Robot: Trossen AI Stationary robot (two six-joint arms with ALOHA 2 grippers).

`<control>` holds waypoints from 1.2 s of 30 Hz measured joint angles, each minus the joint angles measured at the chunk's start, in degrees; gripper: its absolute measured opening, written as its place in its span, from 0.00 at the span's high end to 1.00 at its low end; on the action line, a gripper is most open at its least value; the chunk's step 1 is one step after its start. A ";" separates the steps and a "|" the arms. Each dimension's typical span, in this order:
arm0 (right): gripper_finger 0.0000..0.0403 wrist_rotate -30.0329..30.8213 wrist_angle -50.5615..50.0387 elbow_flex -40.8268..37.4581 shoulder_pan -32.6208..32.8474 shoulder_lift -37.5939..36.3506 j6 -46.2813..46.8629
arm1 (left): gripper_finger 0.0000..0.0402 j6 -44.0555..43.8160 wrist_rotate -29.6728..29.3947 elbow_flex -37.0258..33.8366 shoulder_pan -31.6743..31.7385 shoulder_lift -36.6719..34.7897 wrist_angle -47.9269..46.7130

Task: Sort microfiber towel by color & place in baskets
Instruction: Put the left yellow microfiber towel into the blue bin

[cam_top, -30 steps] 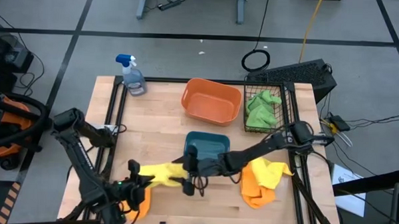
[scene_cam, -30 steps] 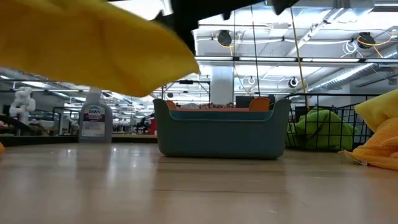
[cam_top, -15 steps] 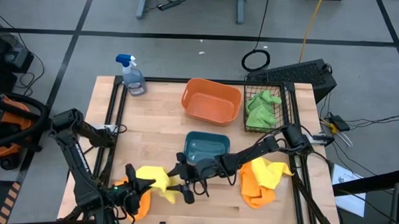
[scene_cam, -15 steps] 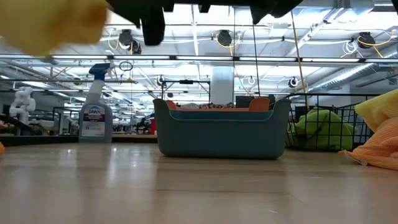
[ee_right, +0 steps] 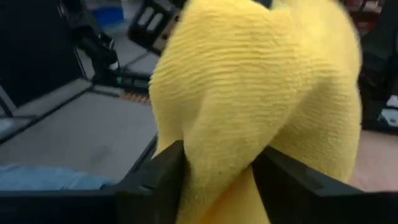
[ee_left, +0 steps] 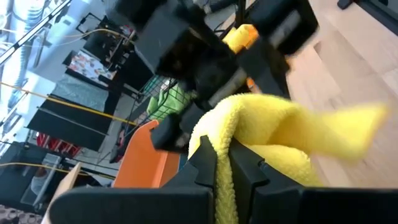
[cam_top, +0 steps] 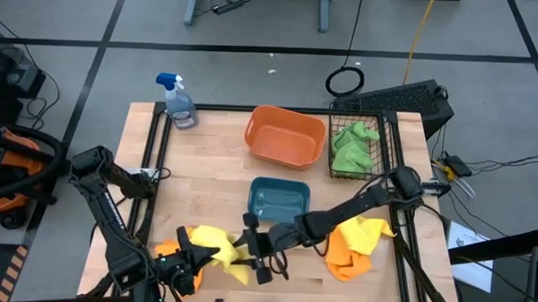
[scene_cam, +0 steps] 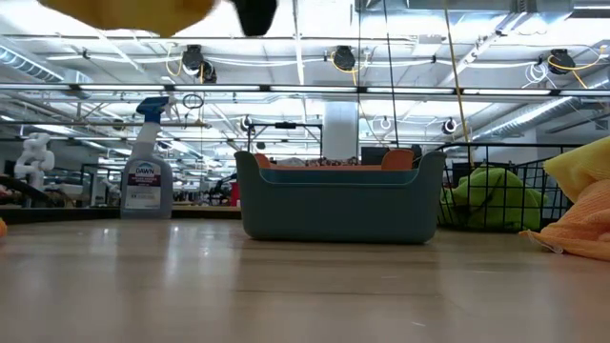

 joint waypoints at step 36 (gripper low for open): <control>0.23 -29.49 4.55 -0.13 -3.02 -0.21 -3.42 | 0.96 21.03 1.00 0.00 -1.34 0.04 11.75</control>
